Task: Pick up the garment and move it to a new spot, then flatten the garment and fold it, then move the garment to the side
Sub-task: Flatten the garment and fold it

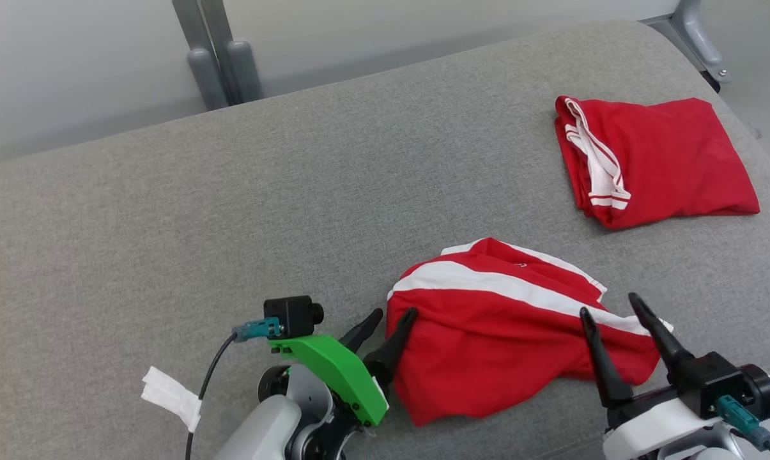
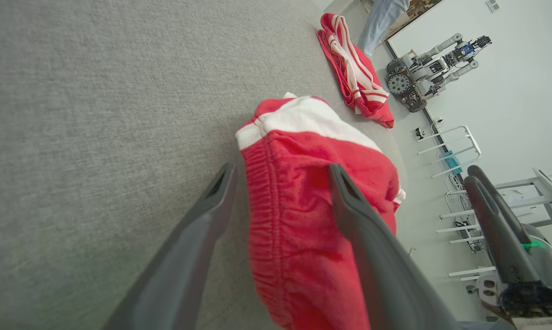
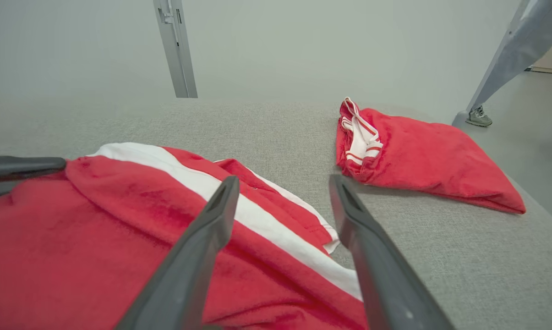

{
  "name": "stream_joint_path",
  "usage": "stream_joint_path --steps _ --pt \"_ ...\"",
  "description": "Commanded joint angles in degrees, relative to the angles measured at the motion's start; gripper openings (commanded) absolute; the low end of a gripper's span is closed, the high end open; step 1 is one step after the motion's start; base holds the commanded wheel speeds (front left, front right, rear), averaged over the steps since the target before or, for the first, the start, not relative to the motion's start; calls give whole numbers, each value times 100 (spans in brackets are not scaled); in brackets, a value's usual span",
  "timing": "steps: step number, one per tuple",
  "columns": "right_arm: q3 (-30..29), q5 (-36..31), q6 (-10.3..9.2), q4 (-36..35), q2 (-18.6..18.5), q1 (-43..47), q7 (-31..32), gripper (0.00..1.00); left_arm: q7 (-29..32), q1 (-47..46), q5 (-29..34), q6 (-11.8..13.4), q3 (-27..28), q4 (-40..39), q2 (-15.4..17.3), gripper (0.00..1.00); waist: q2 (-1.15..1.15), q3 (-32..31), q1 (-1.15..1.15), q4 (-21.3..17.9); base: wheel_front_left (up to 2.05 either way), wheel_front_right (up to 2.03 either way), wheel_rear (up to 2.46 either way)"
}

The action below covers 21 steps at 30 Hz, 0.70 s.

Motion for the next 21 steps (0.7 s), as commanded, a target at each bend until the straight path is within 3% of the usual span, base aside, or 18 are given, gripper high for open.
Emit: stream_joint_path --steps 1,6,7,8,21 --pt "35 41 -2 -5 45 8 -22 100 69 -142 -138 -1 -29 85 33 100 0 21 0 -48 0 0 0" --pt "168 91 -1 16 106 -28 -24 100 162 -370 -625 -16 -269 261 30 100 0 34 0 -116 0 0 0" --pt "178 100 -1 18 107 -35 -24 100 133 -411 -667 -21 -317 260 31 76 0 33 0 -117 0 0 0" --pt "183 105 -1 15 106 -49 -24 100 93 -459 -689 -26 -364 267 35 0 0 33 0 -117 0 0 0" --pt "145 112 -1 -26 116 -164 -26 100 -1507 -1753 333 74 -10 585 406 0 0 82 0 6 0 0 0"
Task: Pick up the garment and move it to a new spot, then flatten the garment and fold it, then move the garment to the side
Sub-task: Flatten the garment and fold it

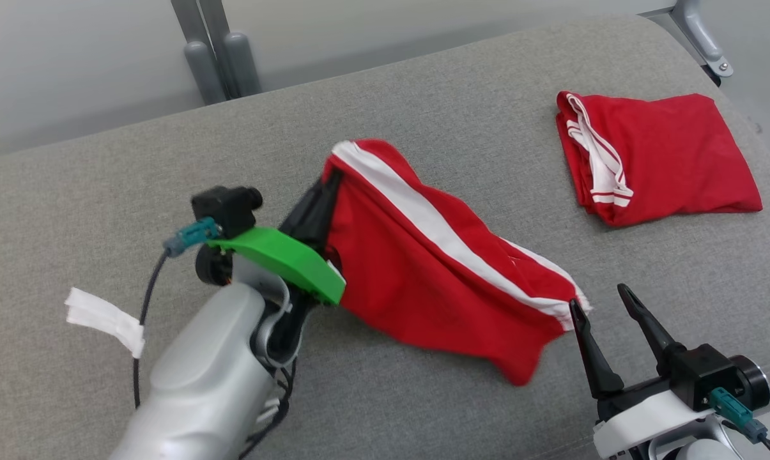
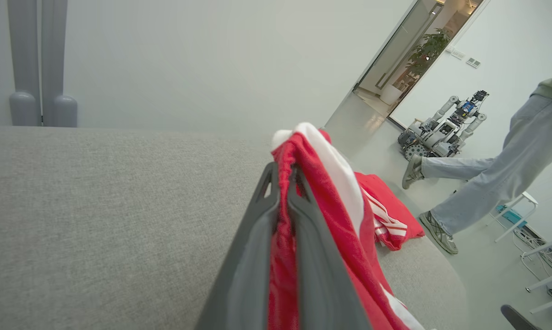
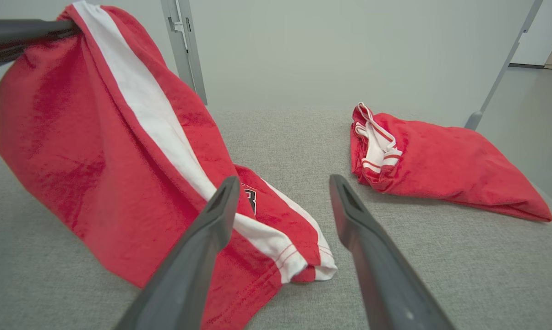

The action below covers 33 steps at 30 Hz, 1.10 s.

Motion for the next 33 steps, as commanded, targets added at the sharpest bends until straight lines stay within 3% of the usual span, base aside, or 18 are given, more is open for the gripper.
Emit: stream_joint_path --steps 1,7,13,15,16,21,22,23,24,29,33 --pt "9 28 -1 12 13 -43 -26 100 -127 -249 118 64 127 34 75 0 0 16 0 10 0 0 0" --pt "25 58 -1 82 63 -45 -26 100 -292 -667 827 210 672 37 202 0 0 48 0 55 0 0 0" --pt "-102 68 -1 106 83 134 -26 100 -290 585 1558 227 1549 -715 357 2 0 2 0 190 0 0 0" --pt "-156 80 -1 102 76 207 -26 100 -291 1236 1706 234 1986 -1052 354 13 0 -23 0 285 0 0 0" --pt "-173 91 -1 103 73 239 -25 100 -290 1614 1767 207 2229 -1227 322 26 0 -30 0 342 0 0 0" --pt "-221 129 -1 86 54 323 -25 100 -291 3009 2182 9 3052 -1855 24 49 0 -11 0 673 0 0 0" --pt "-227 146 -1 81 45 320 -25 100 -292 3283 2198 -36 3136 -1962 -90 67 0 -13 0 741 0 0 0" --pt "-234 154 -1 87 22 321 -25 100 -290 3470 2224 -55 3159 -2015 -150 76 0 -15 0 802 0 0 0" --pt "-256 151 -1 105 -13 321 -25 100 -291 3686 2301 -81 3147 -2062 -207 97 0 -27 0 876 0 0 0" --pt "-274 165 -1 148 -119 357 -26 100 -291 4284 2411 -90 2401 -1951 -273 100 0 -137 0 1155 0 0 0" --pt "-228 115 -1 156 -222 376 -26 100 -293 4542 2371 -84 2146 -1806 -194 100 0 -277 0 1257 0 0 0"
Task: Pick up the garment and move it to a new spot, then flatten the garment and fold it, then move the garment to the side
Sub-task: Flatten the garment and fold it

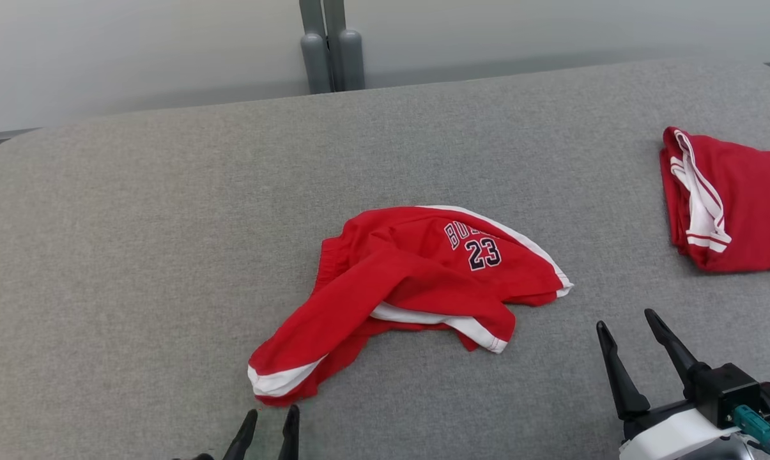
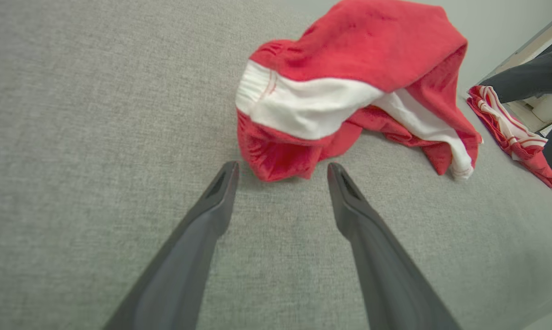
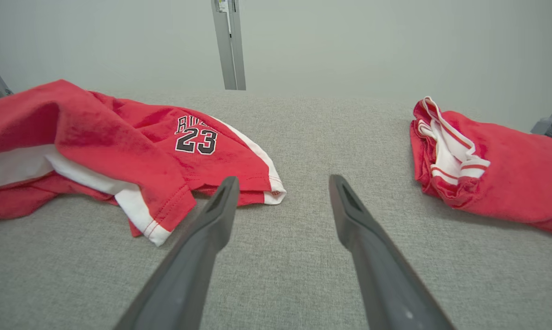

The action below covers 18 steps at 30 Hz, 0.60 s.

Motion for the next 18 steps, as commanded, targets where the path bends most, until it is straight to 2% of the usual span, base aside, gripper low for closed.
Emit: stream_joint_path --steps 1,8,18 --pt "18 -40 -1 -6 -41 60 -24 100 -17 72 -74 0 83 -59 45 100 0 -155 0 121 0 0 0" --pt "116 -47 -1 -51 -51 148 -25 100 -15 130 -59 -1 303 -365 220 100 0 -305 0 135 0 0 0" --pt "256 11 -1 2 -23 36 -25 100 -17 -599 -546 -1 169 380 489 100 0 -249 0 -78 0 0 0"
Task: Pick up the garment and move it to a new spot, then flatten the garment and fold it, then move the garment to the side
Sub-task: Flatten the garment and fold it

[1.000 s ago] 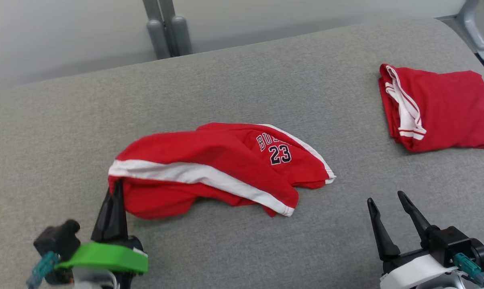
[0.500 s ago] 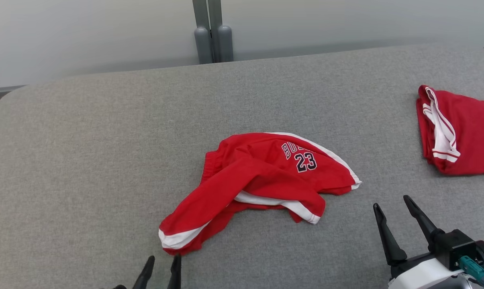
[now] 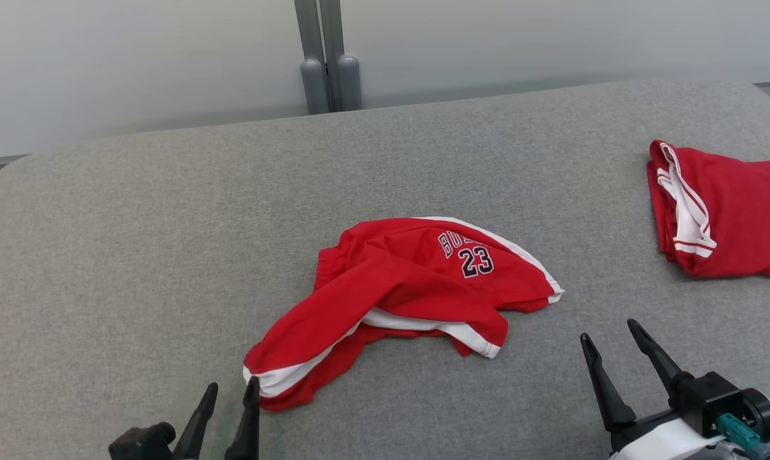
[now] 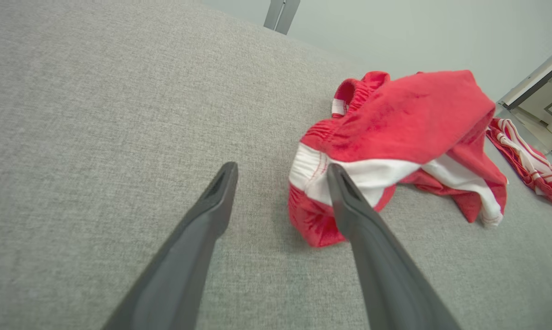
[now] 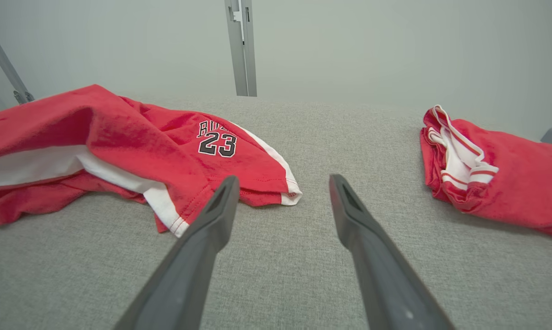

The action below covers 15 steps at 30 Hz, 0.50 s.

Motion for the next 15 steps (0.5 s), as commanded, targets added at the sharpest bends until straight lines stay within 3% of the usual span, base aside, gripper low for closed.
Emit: stream_joint_path --steps 1,7,15 --pt "5 18 -1 7 15 -52 -25 100 -15 -143 -20 0 -77 77 81 100 0 48 0 -55 0 0 0" --pt "-6 44 -1 26 63 -99 -24 100 -16 -417 -357 0 -689 278 288 100 0 171 0 -130 0 0 0" --pt "-12 41 -1 25 109 -171 -24 100 -16 -602 -332 0 -868 287 306 100 0 256 0 -137 0 0 0"
